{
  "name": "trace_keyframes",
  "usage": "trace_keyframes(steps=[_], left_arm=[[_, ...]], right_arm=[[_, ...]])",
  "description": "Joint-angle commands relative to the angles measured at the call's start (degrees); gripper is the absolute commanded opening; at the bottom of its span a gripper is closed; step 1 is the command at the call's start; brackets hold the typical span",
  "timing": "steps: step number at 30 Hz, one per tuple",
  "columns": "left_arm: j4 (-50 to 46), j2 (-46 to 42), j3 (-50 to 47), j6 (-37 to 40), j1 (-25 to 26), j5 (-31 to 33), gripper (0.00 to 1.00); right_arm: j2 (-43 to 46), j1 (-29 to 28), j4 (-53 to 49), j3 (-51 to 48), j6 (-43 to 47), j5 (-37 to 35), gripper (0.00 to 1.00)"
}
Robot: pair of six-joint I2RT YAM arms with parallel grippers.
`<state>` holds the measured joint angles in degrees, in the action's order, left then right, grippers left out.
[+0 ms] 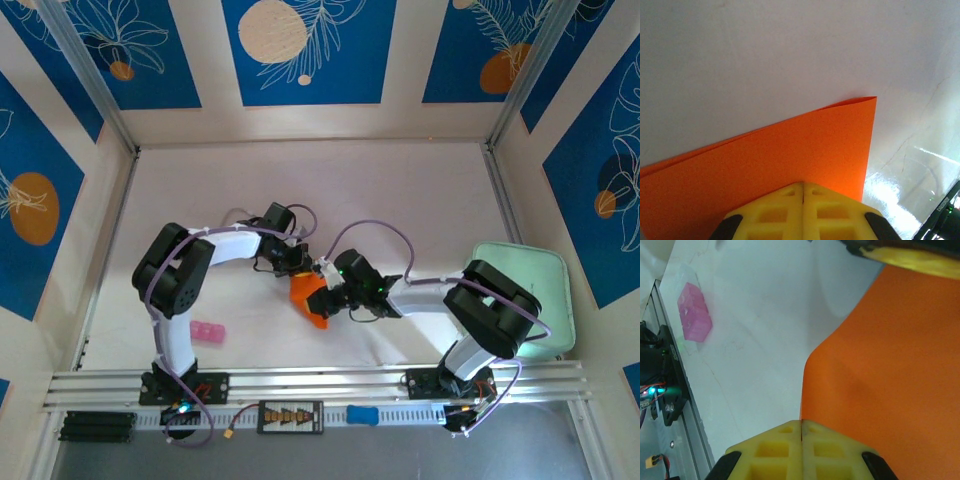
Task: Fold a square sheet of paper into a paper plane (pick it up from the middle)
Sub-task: Third fold the triangle at the center of the table.
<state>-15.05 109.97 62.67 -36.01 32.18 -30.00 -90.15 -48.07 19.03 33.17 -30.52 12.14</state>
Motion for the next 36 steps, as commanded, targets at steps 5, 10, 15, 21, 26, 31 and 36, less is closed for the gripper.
trace_keyframes(steps=[5, 10, 15, 21, 26, 31, 36], left_arm=[[-4.5, 2.0, 0.3, 2.1, 1.0, 3.1, 0.07], [-4.1, 1.8, -0.1, 1.7, 1.1, 3.2, 0.06], [-4.1, 1.3, -0.4, 1.4, 1.1, 3.5, 0.06], [-4.1, 0.9, -0.5, 1.3, 1.1, 3.7, 0.06], [-4.2, 0.4, -0.6, 1.3, 1.1, 3.6, 0.06], [-3.9, 0.3, -0.6, 1.1, 1.1, 3.6, 0.06], [-3.8, 0.2, -0.6, 1.0, 1.1, 3.5, 0.06]], right_arm=[[-1.9, 1.0, -2.8, 2.7, 5.4, -2.3, 0.0], [-2.3, 1.0, -3.9, 2.8, 6.6, -4.3, 0.0], [-2.2, 1.0, -7.1, 3.6, 7.0, -6.9, 0.0], [-1.3, 0.9, -8.2, 3.5, 7.0, -10.6, 0.0], [-1.3, 0.8, -8.9, 3.6, 6.7, -12.0, 0.0], [-1.5, 0.8, -9.4, 3.9, 6.7, -12.8, 0.0], [-1.6, 0.7, -9.6, 4.2, 6.8, -12.2, 0.0]])
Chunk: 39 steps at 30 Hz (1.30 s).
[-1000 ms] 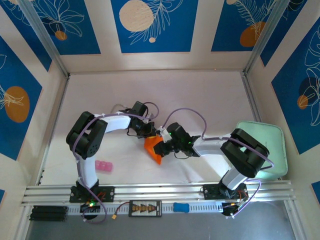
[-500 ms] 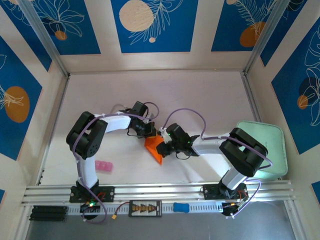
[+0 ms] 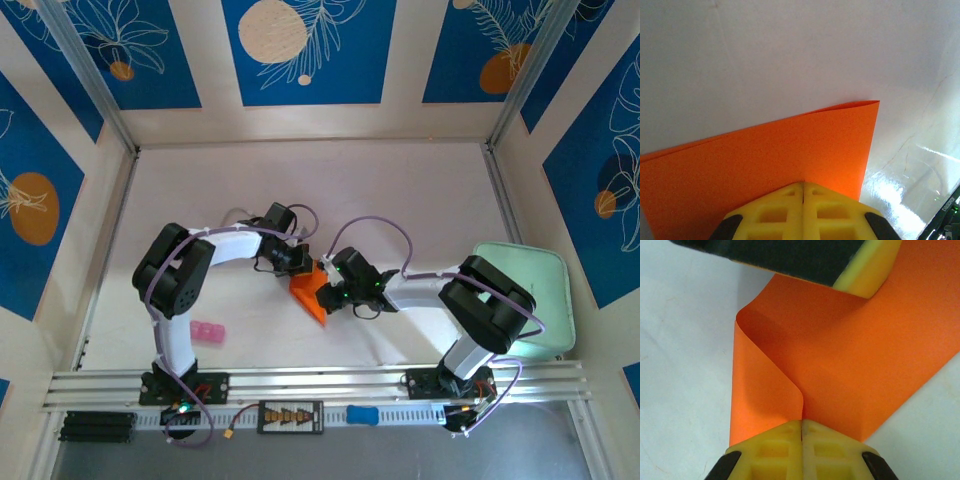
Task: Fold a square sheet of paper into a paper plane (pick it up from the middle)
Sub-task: Third fold the triangle at the center of the table.
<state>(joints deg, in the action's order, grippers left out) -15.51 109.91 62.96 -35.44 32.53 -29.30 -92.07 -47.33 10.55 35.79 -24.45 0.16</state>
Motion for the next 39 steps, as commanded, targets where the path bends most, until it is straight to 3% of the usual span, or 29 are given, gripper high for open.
trace_keyframes(steps=[1, 18, 39], left_arm=[[-3.3, 0.3, -0.8, 0.4, 0.8, 2.7, 0.06], [-2.8, 0.0, -1.3, -0.2, 0.8, 2.5, 0.06], [-2.1, -0.2, -1.4, -0.7, 0.8, 2.2, 0.05]], right_arm=[[0.3, 0.0, -1.1, 1.5, 0.7, 0.1, 0.0], [-0.5, -1.2, -6.4, 3.7, 1.7, 0.4, 0.0], [-1.4, -1.4, -5.0, 3.4, 1.3, -2.2, 0.0]])
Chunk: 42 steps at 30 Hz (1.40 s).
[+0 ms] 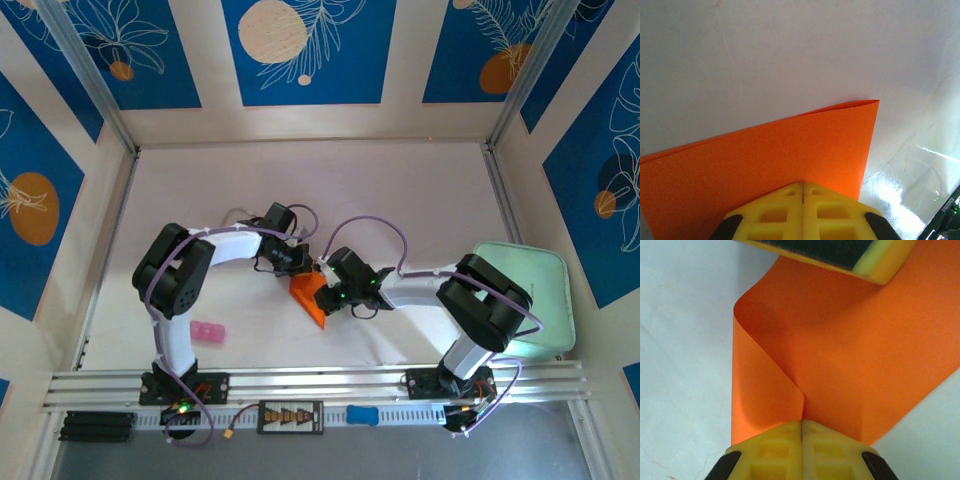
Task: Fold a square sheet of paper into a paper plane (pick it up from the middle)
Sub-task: Third fold the triangle at the center of the table.
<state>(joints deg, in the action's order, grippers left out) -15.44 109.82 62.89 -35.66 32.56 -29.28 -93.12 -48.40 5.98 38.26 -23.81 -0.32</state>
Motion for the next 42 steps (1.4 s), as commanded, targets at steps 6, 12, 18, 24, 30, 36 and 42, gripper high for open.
trace_keyframes(steps=[6, 12, 18, 24, 30, 36, 42], left_arm=[[-2.0, -0.1, -1.5, -0.6, 0.8, 2.1, 0.05], [-1.8, -0.2, -1.6, -0.7, 0.8, 2.1, 0.05], [-1.8, -0.1, -1.7, -0.7, 0.7, 2.2, 0.05], [-1.9, -0.2, -1.7, -0.7, 0.7, 2.1, 0.05], [-1.9, -0.1, -1.6, -0.7, 0.7, 2.1, 0.05], [-1.9, -0.2, -1.7, -0.6, 0.8, 2.2, 0.05], [-1.8, -0.2, -1.6, -0.7, 0.7, 2.0, 0.05]], right_arm=[[0.2, -0.3, -0.7, 0.8, 0.4, -2.9, 0.0], [0.4, -0.3, -0.8, 0.6, 0.3, -3.6, 0.0], [1.6, -0.2, -1.1, 0.1, 0.1, -4.4, 0.0], [1.7, 0.0, -0.8, 0.0, 0.1, -4.0, 0.0], [1.2, 0.0, -1.4, 0.1, -0.1, -3.3, 0.0], [1.0, -0.2, -3.0, 0.5, -0.2, -2.6, 0.0], [0.5, -0.5, -2.7, 0.2, -0.6, -2.8, 0.0]])
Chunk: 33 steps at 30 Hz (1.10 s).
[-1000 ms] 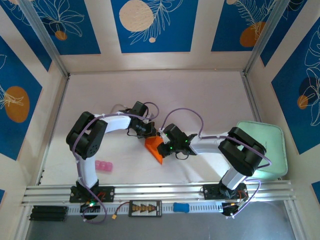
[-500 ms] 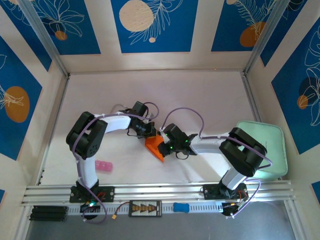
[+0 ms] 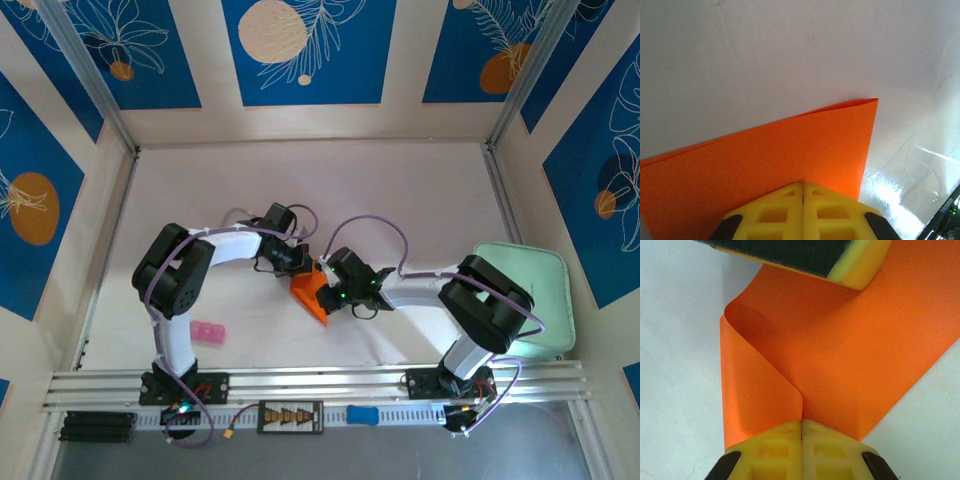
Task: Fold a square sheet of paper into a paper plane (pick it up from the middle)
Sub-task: Third fold the triangle at the center of the table.
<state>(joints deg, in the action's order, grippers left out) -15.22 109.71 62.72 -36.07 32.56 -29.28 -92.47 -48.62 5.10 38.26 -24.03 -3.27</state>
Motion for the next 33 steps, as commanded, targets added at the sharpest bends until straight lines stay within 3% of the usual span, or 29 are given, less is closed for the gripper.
trace_keyframes(steps=[1, 24, 33], left_arm=[[-2.0, -0.1, -1.4, -0.3, 0.7, 1.9, 0.05], [-2.0, -1.8, -0.4, -0.9, 0.7, 2.3, 0.06], [-2.0, -4.9, 0.1, -1.8, 0.6, 4.5, 0.11]], right_arm=[[-0.3, -0.2, -1.9, 0.3, -0.4, 0.2, 0.0], [-0.7, -1.2, -1.9, -0.6, -2.4, 0.3, 0.0], [-0.5, -1.2, -1.8, -0.9, -2.4, 0.3, 0.0]])
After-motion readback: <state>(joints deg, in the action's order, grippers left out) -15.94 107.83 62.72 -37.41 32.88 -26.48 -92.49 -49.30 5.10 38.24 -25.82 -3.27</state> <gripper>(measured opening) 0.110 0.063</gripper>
